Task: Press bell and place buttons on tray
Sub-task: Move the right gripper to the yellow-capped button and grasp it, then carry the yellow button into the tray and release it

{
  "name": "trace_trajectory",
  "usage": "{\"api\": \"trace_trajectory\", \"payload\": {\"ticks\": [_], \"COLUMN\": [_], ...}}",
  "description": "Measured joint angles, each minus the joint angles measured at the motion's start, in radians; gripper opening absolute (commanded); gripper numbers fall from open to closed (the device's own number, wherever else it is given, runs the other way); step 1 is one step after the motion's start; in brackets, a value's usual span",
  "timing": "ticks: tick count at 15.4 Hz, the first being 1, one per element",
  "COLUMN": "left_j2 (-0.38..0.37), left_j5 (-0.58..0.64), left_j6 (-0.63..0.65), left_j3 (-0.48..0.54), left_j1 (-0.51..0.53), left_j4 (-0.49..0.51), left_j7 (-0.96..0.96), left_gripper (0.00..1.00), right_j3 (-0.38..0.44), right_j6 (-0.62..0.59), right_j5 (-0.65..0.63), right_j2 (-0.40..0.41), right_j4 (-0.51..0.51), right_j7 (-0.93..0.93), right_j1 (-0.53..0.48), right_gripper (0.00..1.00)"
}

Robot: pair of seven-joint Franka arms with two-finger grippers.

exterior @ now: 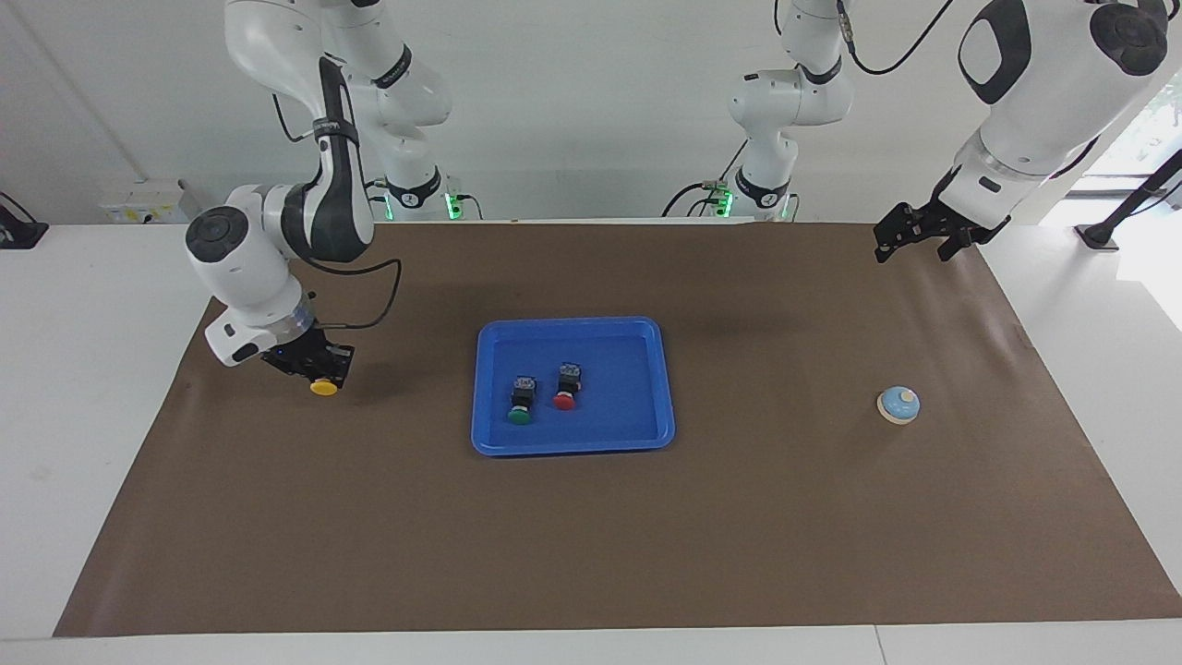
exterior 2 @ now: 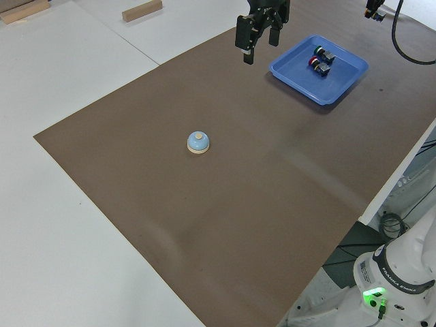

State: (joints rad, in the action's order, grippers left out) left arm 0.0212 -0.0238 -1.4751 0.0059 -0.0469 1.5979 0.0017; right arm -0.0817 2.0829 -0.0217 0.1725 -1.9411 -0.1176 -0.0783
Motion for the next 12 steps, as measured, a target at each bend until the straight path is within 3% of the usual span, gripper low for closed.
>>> {"api": "trace_trajectory", "payload": {"ticks": [2,7,12], "left_j2": [0.0,0.0,0.0], "left_j5": [0.0,0.0,0.0], "left_j6": [0.0,0.0,0.0], "left_j3": [0.0,0.0,0.0], "left_j1": [0.0,0.0,0.0], "left_j4": [0.0,0.0,0.0], "left_j7": [0.0,0.0,0.0], "left_gripper": [1.0,1.0,1.0], "right_j3": [-0.002,-0.006,-0.005], "right_j6": [-0.075,-0.083,-0.083], "right_j5": [0.0,0.001,0.001], "right_j2": [0.007,0.063,0.246], "right_j4": [0.086,0.171,0.358], "right_j7": [-0.119,-0.452,-0.664], "right_j1": [0.091,0.332,0.525], "right_gripper": [0.0,0.0,0.0]}}
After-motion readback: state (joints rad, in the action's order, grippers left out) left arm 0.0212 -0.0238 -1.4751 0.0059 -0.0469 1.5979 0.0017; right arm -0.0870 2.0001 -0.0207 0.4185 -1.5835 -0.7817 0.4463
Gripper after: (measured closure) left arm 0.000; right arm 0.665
